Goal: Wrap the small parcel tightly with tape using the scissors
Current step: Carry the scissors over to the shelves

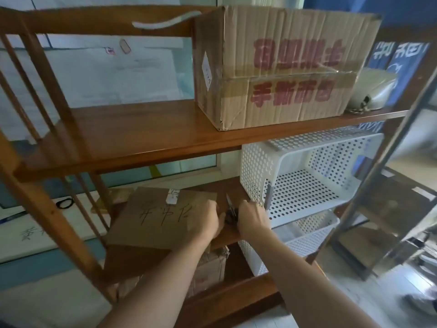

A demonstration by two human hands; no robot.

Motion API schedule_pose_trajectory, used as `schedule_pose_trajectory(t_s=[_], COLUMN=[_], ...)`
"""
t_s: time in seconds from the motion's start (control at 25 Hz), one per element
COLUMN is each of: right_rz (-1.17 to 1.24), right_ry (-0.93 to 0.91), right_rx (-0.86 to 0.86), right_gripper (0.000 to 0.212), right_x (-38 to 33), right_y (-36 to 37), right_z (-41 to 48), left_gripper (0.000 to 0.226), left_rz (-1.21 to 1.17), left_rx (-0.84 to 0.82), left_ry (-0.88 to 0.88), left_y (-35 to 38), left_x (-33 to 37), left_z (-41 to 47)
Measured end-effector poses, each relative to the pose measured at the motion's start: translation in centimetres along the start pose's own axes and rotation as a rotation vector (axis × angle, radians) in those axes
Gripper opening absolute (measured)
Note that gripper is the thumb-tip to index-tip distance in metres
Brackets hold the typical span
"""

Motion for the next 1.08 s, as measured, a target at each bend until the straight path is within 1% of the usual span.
schedule_pose_trajectory(t_s=[0.04,0.16,0.24,0.36,0.44,0.56,0.68,0.76,0.8,0.92,1.0,1.08], right_rz=[-0.036,-0.045,0.003,0.051,0.106,0.182,0.282,0.442,0.565,0.948,1.116,1.212], right_ry=[0.014,0.030,0.039,0.055,0.065,0.084,0.072,0.072,0.093,0.173,0.195,0.152], right_rx=[-0.047,-0.063,-0.063,-0.087,-0.097,-0.076,0.047,0.149,0.176,0.184,0.171,0.167], right_gripper=[0.026,0.026,0.026,0.028,0.025,0.020,0.010,0.011,0.011,0.007,0.007,0.005], right_x=[0.1,0.5,0.6,0.7,0.7,0.9,1.3,1.3,1.3,0.5,-0.6,-1.7], right_y=[0.3,1.2,1.9,2.2,2.2,2.0,1.8,1.9,1.9,1.9,1.4,0.1], right_z=[0.5,1.6,2.1,2.2,2.1,1.7,1.0,0.3,-0.1,-1.7,-2.9,-4.2], left_gripper=[0.028,0.034,0.029,0.015,0.009,0.010,0.008,0.006,0.005,0.005,0.007,0.008], left_rz=[0.035,0.067,0.022,-0.059,-0.094,-0.142,-0.318,-0.427,-0.483,-0.670,-0.775,-0.888], left_rx=[-0.023,-0.056,-0.080,-0.067,-0.069,-0.037,0.042,0.125,0.170,0.238,0.251,0.279], left_ry=[-0.025,-0.130,-0.206,-0.276,-0.279,-0.241,-0.211,-0.183,-0.165,-0.143,-0.171,-0.211], left_y=[0.3,1.2,1.8,2.4,2.5,2.1,0.5,-1.2,-2.2,-4.9,-6.4,-7.9], left_x=[0.3,0.9,1.1,0.9,1.0,1.1,0.9,0.3,0.0,-0.9,-1.5,-2.1], left_z=[0.3,0.8,1.2,1.4,1.0,0.3,-0.5,-1.5,-2.1,-4.1,-5.5,-7.0])
Point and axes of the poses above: each hand's wrist, its own z-axis towards the middle knuckle, its own y-axis out of the palm, x = y × z, the point moved 2 cm from there along z, towards the middle knuckle, and after that the axes turned 6 degrees about -z, right-handed, at the moved point
